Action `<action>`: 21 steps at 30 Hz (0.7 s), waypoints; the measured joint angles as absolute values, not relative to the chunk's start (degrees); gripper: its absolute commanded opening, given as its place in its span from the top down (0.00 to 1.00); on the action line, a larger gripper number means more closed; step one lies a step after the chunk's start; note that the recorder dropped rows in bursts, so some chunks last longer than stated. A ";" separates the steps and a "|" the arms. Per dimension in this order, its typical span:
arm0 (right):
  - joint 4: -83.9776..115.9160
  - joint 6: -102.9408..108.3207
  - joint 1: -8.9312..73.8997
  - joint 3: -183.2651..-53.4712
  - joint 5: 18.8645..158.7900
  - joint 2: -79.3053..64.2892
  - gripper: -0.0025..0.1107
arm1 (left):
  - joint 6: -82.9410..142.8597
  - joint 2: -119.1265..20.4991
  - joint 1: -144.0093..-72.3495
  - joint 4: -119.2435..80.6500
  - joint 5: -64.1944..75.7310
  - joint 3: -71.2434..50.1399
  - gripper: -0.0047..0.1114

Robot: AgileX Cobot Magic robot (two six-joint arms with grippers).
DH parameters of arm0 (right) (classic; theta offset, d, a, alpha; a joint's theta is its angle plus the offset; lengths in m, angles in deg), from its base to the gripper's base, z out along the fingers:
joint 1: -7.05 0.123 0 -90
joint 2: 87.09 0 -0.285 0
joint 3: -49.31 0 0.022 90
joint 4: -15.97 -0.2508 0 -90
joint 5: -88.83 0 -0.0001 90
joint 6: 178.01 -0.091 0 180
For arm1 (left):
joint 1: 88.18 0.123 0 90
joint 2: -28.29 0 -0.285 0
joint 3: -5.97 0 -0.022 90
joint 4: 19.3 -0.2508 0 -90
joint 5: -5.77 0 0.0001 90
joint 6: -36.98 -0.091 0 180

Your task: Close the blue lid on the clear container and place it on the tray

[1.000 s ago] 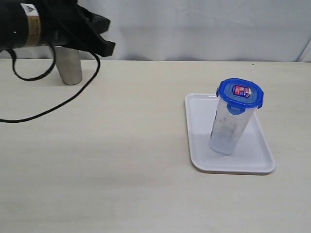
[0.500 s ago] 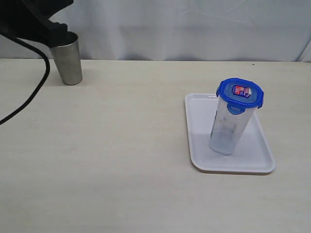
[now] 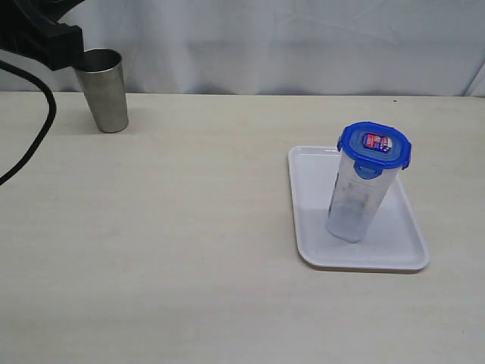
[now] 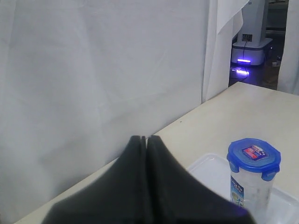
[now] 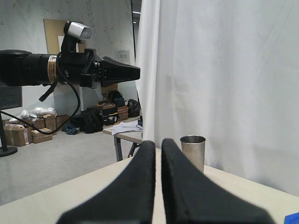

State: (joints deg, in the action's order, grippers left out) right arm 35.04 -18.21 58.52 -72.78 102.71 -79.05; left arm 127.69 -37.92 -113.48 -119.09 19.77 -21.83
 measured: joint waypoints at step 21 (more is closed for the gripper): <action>31.53 -15.54 32.35 -59.54 88.37 -79.05 0.94 | 127.69 -37.92 -113.48 -119.09 20.01 -21.83 0.96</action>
